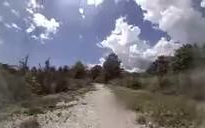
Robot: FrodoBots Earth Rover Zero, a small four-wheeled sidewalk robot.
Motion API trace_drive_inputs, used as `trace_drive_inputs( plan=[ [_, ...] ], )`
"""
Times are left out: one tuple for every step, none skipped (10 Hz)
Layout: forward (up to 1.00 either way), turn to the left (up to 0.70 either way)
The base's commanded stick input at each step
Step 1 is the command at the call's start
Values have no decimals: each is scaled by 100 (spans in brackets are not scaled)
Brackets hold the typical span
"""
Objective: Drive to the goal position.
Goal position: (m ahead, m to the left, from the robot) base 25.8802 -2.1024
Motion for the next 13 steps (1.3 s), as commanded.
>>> trace_drive_inputs(
  plan=[
    [70, 0],
    [70, 0],
    [70, 0],
    [70, 0],
    [70, 0],
    [70, 0],
    [70, 0],
    [70, 0],
    [70, 0],
    [70, 0],
    [70, 0],
    [70, 0],
    [70, 0]
  ],
)
